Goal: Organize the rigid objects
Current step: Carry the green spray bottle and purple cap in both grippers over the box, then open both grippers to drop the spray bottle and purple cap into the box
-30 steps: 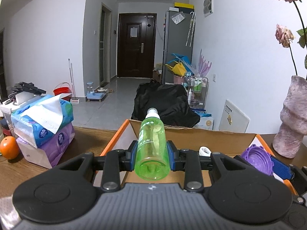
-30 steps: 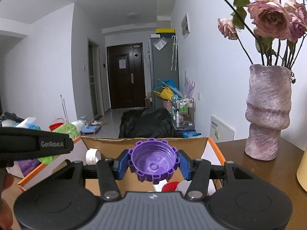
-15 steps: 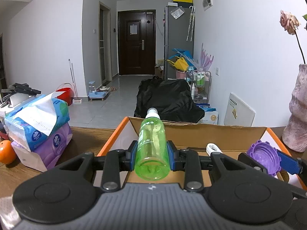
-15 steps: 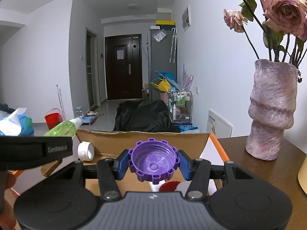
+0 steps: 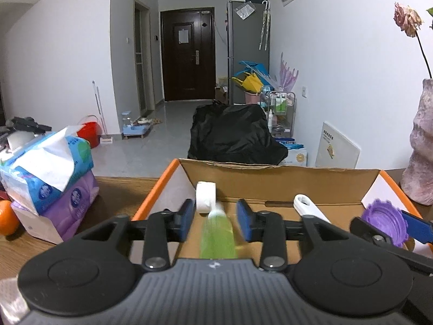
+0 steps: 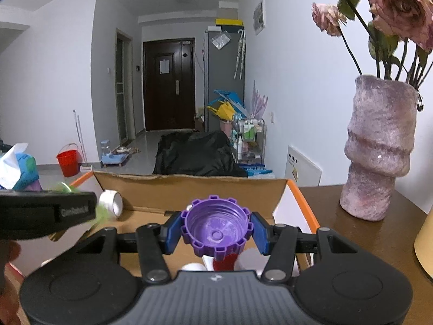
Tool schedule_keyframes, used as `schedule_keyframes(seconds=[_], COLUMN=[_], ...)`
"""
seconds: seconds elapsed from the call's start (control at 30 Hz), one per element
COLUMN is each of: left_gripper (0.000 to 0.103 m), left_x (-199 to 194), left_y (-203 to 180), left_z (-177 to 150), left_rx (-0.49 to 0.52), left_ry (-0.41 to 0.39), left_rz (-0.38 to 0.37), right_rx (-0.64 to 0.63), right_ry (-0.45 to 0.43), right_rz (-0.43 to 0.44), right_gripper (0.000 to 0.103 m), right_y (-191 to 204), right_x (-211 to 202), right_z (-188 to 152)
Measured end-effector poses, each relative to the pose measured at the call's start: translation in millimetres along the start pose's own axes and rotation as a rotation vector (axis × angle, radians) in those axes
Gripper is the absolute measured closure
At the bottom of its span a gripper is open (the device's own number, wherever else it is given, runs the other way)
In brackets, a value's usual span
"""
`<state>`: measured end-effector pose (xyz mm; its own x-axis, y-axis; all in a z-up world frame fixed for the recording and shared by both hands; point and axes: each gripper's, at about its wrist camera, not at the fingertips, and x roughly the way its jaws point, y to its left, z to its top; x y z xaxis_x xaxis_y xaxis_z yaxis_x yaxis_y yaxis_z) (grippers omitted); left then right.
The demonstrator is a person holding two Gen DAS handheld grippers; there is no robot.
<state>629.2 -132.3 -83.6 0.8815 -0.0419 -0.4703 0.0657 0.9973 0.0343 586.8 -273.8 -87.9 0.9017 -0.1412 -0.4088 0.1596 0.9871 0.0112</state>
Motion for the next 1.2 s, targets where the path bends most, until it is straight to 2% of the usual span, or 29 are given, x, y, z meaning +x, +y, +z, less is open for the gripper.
schedule_keyframes(seconds=[0.03,0.07,0.1,0.13,0.17,0.27,1.2], left_gripper=[0.034,0.010,0.001,0.001,0.000,0.000,0.000], left_x=[0,-1,-2,-4,-6,-7,-17], left_y=[1,2,3,3,3,3,15], left_z=[0,0,0,0,0,0,-1], left_rx=[-0.006,-0.011,-0.013,-0.012,-0.006,-0.001,-0.033], left_ry=[-0.004,-0.010,-0.023,-0.038,-0.046,-0.048,-0.024], left_rz=[0.009,0.028,0.048,0.062,0.065,0.069,0.049], right_rx=[0.004,0.006,0.012,0.019,0.026,0.042,0.007], right_ry=[0.007,0.016,0.016,0.013,0.010,0.002,-0.006], right_rz=[-0.007,-0.016,-0.024,-0.032,-0.038,-0.041,-0.050], right_gripper=[0.046,0.035,0.028,0.016,0.010,0.002,0.000], right_y=[-2,-3,-5,-7,-9,-13,-20], right_x=[0,0,0,0,-1,-3,-20], right_z=[-1,-1,-1,-2,-2,-2,-4])
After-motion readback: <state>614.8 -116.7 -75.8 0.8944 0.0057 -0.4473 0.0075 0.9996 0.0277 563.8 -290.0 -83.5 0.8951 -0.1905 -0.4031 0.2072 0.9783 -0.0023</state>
